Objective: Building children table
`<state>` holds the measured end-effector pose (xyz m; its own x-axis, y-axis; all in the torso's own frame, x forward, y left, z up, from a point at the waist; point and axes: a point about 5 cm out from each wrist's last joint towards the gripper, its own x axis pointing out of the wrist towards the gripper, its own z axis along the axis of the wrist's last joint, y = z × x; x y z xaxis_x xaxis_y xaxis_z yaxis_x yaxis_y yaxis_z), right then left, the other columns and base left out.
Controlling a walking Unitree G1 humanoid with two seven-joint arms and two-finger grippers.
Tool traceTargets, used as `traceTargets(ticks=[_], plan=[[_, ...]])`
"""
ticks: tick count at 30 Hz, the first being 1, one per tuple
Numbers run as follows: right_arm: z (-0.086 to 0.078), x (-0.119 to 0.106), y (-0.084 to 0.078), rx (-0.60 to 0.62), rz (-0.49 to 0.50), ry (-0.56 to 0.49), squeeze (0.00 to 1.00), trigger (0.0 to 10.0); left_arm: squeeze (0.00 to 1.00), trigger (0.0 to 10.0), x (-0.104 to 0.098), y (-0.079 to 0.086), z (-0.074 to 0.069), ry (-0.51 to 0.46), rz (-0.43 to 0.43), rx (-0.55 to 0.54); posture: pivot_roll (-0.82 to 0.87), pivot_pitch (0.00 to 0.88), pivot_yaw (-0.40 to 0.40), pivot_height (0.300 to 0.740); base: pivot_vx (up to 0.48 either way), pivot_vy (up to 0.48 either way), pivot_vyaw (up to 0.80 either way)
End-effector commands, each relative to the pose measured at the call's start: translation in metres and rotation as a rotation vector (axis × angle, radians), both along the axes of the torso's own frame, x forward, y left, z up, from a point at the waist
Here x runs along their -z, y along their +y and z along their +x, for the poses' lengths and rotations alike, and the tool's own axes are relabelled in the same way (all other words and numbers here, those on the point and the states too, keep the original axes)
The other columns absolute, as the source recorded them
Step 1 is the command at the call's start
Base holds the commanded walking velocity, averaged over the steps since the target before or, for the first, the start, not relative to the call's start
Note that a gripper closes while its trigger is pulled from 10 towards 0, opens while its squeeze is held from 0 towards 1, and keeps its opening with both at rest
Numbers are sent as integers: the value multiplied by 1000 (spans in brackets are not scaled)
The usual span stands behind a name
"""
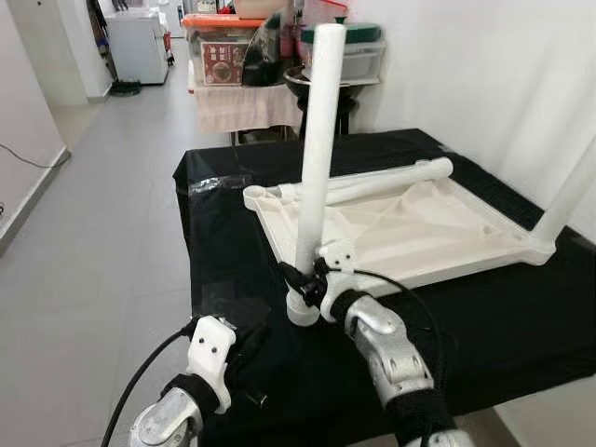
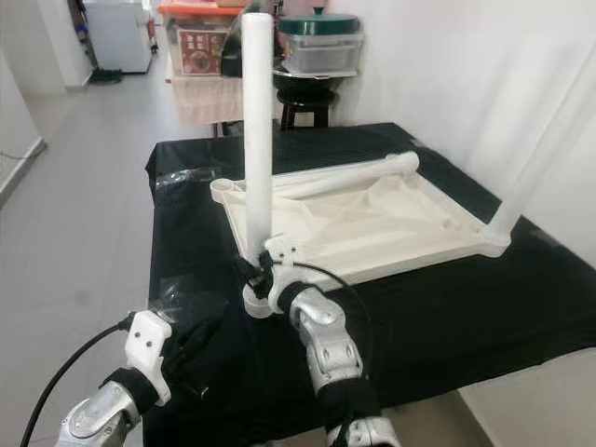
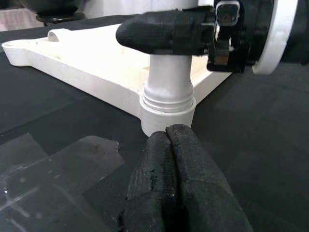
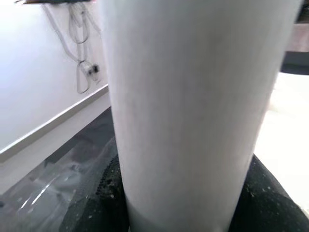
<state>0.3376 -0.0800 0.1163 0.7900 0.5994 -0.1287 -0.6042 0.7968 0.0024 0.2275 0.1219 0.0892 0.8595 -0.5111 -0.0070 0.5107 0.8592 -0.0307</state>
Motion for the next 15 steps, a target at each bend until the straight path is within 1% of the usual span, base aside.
traceTargets(ticks=[1, 2, 3, 4, 5, 6, 7, 8, 9, 11, 12, 13, 14, 15], plan=[[-7, 29, -7, 16, -36, 128, 0, 0, 0, 10000, 2, 0, 1, 12, -1, 5, -25, 0, -32, 740, 0, 0, 0], [-7, 32, -5, 4, -46, 134, 0, 0, 0, 10000, 2, 0, 2, 13, -1, 7, -25, 0, -32, 740, 0, 0, 0], [-9, 31, -2, -17, -61, 118, 0, 10000, 0, 10000, 3, -1, 2, 13, -3, 3, -23, 0, -30, 740, 0, 0, 0], [-11, 28, 0, -43, -28, 122, 0, 10000, 0, 10000, 3, -2, 3, 13, -5, -2, -23, 0, -30, 740, 0, 0, 0], [-11, 28, 0, -43, -28, 122, 0, 10000, 0, 10000, 3, -2, 3, 13, -5, -2, -23, 0, -30, 740, 0, 0, 0], [-13, 23, 2, -93, 7, 137, 1000, 10000, 0, 10000, 3, -2, 4, 13, -6, -3, -20, 0, -33, 740, 0, 0, 0], [-15, 19, 3, -130, 32, 149, 1000, 10000, 0, 10000, 4, -3, 5, 14, -6, -4, -18, 0, -38, 740, 0, 0, 0], [-15, 11, 4, -219, 37, 116, 1000, 10000, 0, 10000, 4, -5, 6, 16, -7, 2, -16, 0, -37, 740, 0, 0, 0], [-15, 11, 4, -219, 37, 116, 1000, 10000, 0, 10000, 4, -5, 6, 16, -7, 2, -16, 0, -37, 740, 0, 0, 0], [-12, -12, 2, -397, 21, 5, 1000, 10000, 0, 10000, 5, -6, 7, 21, -10, 11, -17, 0, -35, 740, 0, 0, 0], [-12, -12, 2, -397, 21, 5, 1000, 10000, 0, 10000, 5, -6, 7, 21, -10, 11, -17, 0, -35, 740, 0, 0, 0], [-7, -20, -1, -456, 12, -26, 1000, 10000, 0, 10000, 5, -7, 8, 23, -12, 13, -13, 0, -36, 740, 0, 0, 0], [-7, -20, -1, -456, 12, -26, 1000, 10000, 0, 10000, 5, -7, 8, 23, -12, 13, -13, 0, -36, 740, 0, 0, 0], [-1, -28, -7, -517, -7, -42, 565, 10000, 0, 10000, 6, -7, 8, 24, -12, 16, -7, 0, -38, 740, 0, 0, 0]])
